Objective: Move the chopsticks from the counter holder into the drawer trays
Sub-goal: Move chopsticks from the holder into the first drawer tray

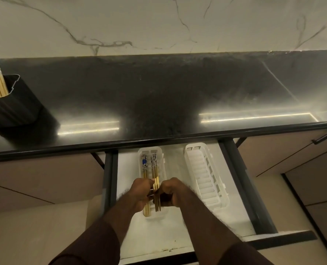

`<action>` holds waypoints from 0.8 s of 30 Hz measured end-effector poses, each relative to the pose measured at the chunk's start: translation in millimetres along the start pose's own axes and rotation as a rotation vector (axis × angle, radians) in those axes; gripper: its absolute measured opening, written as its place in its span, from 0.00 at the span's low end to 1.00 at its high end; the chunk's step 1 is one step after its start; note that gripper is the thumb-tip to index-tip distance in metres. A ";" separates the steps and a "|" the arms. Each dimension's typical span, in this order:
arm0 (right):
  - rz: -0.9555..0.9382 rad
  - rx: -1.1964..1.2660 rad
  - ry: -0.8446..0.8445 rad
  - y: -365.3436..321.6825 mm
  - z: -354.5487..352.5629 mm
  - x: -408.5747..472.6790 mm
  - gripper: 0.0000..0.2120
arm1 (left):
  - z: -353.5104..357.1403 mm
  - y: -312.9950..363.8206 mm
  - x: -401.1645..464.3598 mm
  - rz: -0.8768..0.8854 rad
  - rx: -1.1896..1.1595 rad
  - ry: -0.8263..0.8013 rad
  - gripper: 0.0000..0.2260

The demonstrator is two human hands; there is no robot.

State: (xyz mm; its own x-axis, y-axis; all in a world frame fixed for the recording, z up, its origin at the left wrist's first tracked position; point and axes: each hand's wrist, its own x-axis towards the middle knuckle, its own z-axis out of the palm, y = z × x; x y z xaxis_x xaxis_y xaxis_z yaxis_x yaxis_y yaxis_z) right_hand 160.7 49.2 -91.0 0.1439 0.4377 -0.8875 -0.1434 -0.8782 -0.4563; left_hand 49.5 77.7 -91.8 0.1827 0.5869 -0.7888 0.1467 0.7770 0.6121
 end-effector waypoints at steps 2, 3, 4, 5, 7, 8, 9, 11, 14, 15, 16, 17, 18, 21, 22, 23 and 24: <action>0.001 -0.026 0.035 -1.0 3.6 8.2 0.04 | 0.6 -0.8 4.5 -0.006 -0.011 -0.002 0.10; -0.003 -0.037 0.055 -1.3 5.5 12.0 0.04 | 1.1 -1.5 6.3 -0.006 -0.019 0.001 0.11; -0.014 -0.049 0.076 -0.7 7.9 16.6 0.02 | 1.9 -1.8 7.6 -0.009 -0.024 0.007 0.11; -0.026 -0.063 0.100 -0.1 10.9 20.9 0.03 | 2.7 -2.3 9.1 -0.011 -0.026 0.015 0.11; -0.043 -0.076 0.134 2.4 16.6 27.3 0.07 | 4.1 -4.3 14.5 -0.018 -0.031 0.026 0.12; -0.051 -0.074 0.145 4.0 18.7 30.5 0.09 | 4.8 -4.8 16.0 -0.023 -0.029 0.028 0.13; -0.054 -0.078 0.153 5.4 20.3 32.9 0.10 | 6.0 -4.9 16.9 -0.028 -0.030 0.029 0.13; -0.056 -0.079 0.170 8.2 23.0 38.0 0.12 | 7.7 -5.8 19.9 -0.030 -0.037 0.040 0.14; -0.078 -0.088 0.214 9.8 28.1 42.2 0.15 | 10.2 -6.6 21.9 -0.049 -0.056 0.048 0.15; -0.087 -0.109 0.236 9.8 29.9 41.9 0.16 | 11.0 -7.0 22.2 -0.054 -0.067 0.052 0.16; -0.098 -0.142 0.262 9.5 31.3 39.4 0.17 | 11.6 -7.0 21.8 -0.058 -0.078 0.055 0.15; -0.112 -0.181 0.286 9.3 32.5 36.7 0.18 | 12.2 -7.5 22.2 -0.061 -0.084 0.060 0.15; -0.126 -0.217 0.307 9.5 33.0 34.4 0.18 | 12.5 -7.9 22.7 -0.064 -0.090 0.067 0.15; -0.140 -0.311 0.338 11.3 33.3 33.6 0.19 | 14.6 -8.3 23.8 -0.069 -0.104 0.079 0.16; -0.140 -0.345 0.343 11.7 33.6 34.7 0.19 | 15.3 -8.5 24.0 -0.071 -0.106 0.081 0.17; -0.142 -0.370 0.343 12.3 34.1 36.9 0.19 | 15.7 -8.6 24.2 -0.074 -0.114 0.084 0.16; -0.147 -0.391 0.342 12.5 35.0 37.9 0.19 | 15.9 -8.8 24.2 -0.079 -0.127 0.085 0.16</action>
State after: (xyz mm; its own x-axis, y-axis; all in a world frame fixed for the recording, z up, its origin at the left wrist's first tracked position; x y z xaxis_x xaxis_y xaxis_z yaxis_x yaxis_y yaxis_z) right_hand 130.1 61.6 -132.5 0.4554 0.5308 -0.7148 0.2680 -0.8473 -0.4585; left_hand 68.1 81.4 -115.3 0.0915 0.5362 -0.8391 0.0325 0.8406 0.5407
